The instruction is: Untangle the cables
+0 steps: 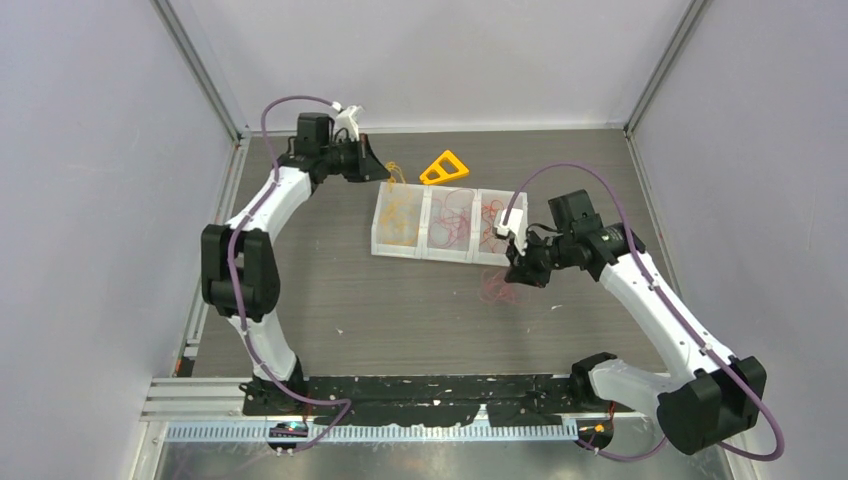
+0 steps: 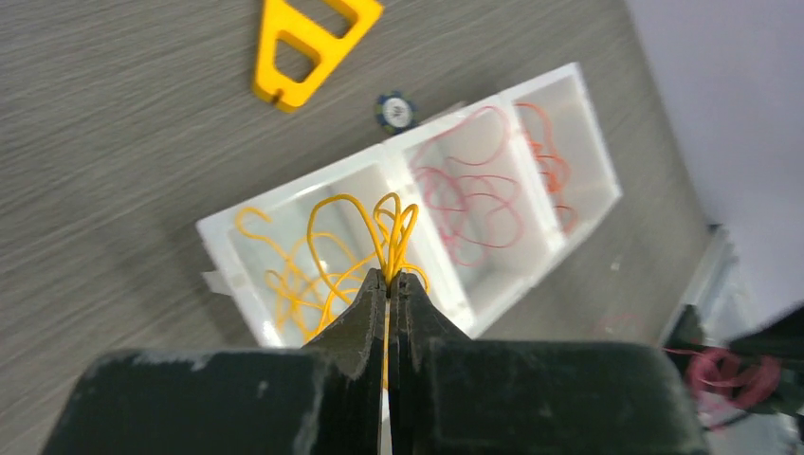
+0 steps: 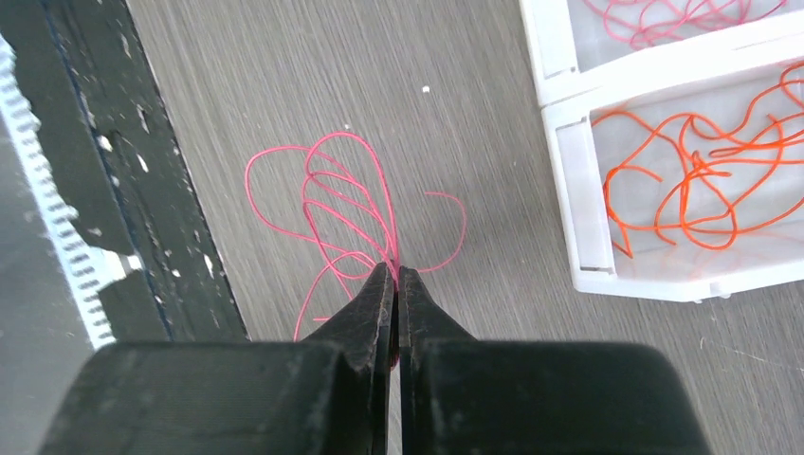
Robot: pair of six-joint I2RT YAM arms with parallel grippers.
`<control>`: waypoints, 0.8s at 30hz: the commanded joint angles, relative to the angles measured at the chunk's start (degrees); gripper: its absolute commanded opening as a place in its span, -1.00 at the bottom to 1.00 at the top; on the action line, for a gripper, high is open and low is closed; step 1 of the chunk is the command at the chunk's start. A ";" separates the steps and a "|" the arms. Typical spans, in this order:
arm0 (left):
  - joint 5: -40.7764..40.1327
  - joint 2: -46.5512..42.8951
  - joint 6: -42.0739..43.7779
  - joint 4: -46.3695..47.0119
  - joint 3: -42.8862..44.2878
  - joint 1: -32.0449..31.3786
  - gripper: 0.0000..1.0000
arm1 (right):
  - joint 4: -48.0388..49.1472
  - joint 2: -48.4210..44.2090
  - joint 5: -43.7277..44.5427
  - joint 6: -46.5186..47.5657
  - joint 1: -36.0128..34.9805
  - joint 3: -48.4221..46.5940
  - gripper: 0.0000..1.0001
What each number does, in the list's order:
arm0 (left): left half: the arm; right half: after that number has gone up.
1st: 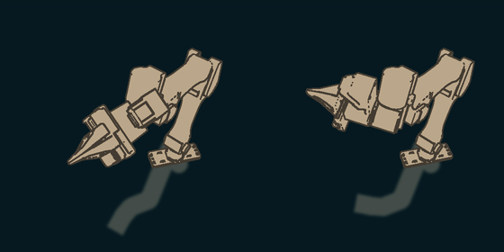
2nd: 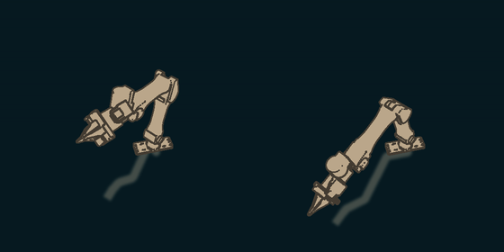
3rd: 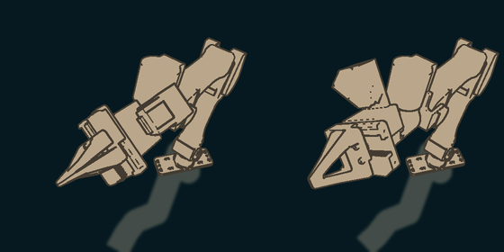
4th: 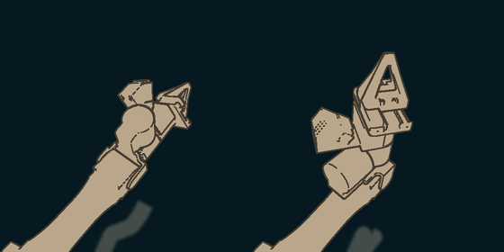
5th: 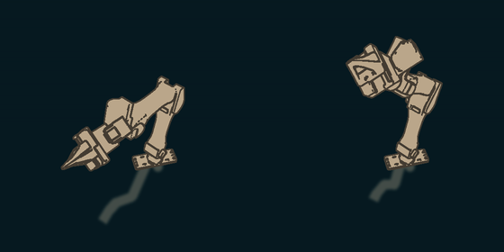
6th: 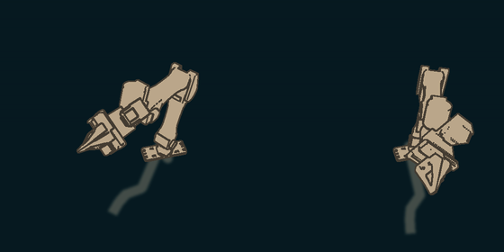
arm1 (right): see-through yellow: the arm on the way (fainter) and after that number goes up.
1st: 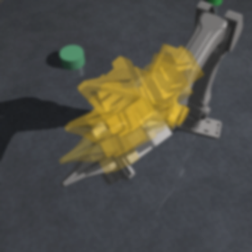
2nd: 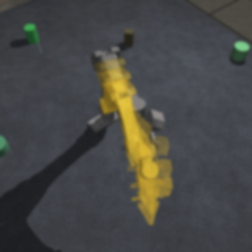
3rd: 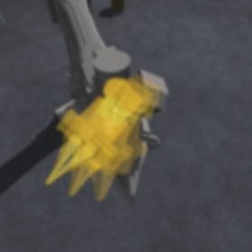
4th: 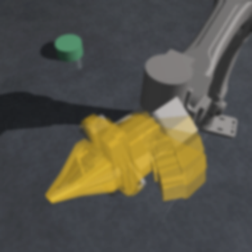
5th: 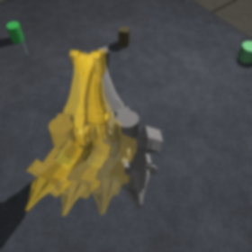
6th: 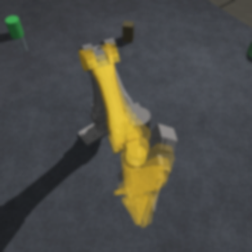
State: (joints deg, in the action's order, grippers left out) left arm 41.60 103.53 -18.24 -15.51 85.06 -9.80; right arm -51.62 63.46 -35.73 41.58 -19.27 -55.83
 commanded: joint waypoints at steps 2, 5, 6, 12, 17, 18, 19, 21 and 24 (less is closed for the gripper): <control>-12.06 2.46 15.28 -1.92 3.07 -3.48 -0.95 | 1.60 -2.26 -5.79 -7.06 0.33 -5.80 -0.89; -14.97 2.17 19.89 -6.23 2.88 -4.70 -0.54 | 2.91 -1.93 -8.13 -9.92 0.37 -7.43 -0.89; -15.35 1.55 20.97 -7.59 2.84 -4.78 -0.37 | 3.54 -1.85 -8.48 -10.46 0.30 -8.26 -0.89; -5.03 -10.19 24.45 -13.56 0.46 -3.16 0.19 | 8.83 -1.67 -13.03 -15.60 0.31 -9.57 -0.89; 15.77 -28.77 26.87 -8.99 -12.20 -2.96 0.66 | 16.73 -2.20 -20.15 -25.31 0.29 -9.15 -0.89; 18.56 -31.65 27.16 -8.35 -14.69 -3.84 0.69 | 20.37 -2.22 -21.13 -26.90 0.28 -8.92 -0.89; 19.80 -34.07 27.97 -8.24 -17.38 -5.00 0.70 | 22.41 -2.12 -23.01 -30.84 0.28 -8.43 -0.89; 19.99 -38.34 30.96 -8.22 -22.00 -8.19 0.70 | 28.12 -1.61 -25.53 -36.97 0.17 -8.00 -0.87; 16.67 -43.25 32.78 -5.24 -27.17 -13.17 0.70 | 35.06 -0.23 -29.03 -45.45 -0.37 -8.00 -0.85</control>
State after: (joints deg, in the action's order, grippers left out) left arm 55.70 61.76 9.98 -23.35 64.53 -18.41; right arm -30.37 62.65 -56.97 10.57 -19.29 -62.92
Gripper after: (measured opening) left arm 0.851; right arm 0.075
